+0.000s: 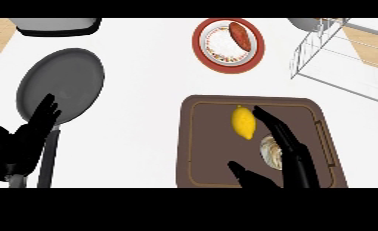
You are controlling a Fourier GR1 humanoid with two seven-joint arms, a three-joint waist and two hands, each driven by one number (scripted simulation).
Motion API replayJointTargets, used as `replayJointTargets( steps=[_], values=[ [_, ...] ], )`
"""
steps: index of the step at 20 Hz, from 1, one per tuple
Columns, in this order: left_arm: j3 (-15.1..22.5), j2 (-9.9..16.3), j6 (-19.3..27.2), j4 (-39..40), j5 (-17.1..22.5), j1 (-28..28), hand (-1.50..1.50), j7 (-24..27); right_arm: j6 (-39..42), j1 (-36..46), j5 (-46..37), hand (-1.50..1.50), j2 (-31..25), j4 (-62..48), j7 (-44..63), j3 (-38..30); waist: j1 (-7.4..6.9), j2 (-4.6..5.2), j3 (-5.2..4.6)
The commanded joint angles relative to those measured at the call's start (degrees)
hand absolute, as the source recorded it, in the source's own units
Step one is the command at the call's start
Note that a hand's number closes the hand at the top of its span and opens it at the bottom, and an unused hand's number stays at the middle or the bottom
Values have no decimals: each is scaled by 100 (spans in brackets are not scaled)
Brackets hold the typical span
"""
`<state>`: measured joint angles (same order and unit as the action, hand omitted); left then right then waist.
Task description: Pick the cupcake from the tray and place it in the tiered shelf
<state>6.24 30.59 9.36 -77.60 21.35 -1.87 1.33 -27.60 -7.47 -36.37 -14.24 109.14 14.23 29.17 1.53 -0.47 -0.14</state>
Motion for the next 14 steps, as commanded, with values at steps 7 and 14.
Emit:
replayJointTargets(
  steps=[7, 14],
  values=[
    [-65, 127, -118, -171, 19, 44, 0, -235, 2242, -459, -2470, -150, -808, 1635, 2939, 206, -59, 7, -21],
    [-8, 1, -74, -137, -54, 239, 0, -327, 4795, -308, -2310, -150, -1372, 1829, 3881, 630, -143, 52, -7]
  ],
)
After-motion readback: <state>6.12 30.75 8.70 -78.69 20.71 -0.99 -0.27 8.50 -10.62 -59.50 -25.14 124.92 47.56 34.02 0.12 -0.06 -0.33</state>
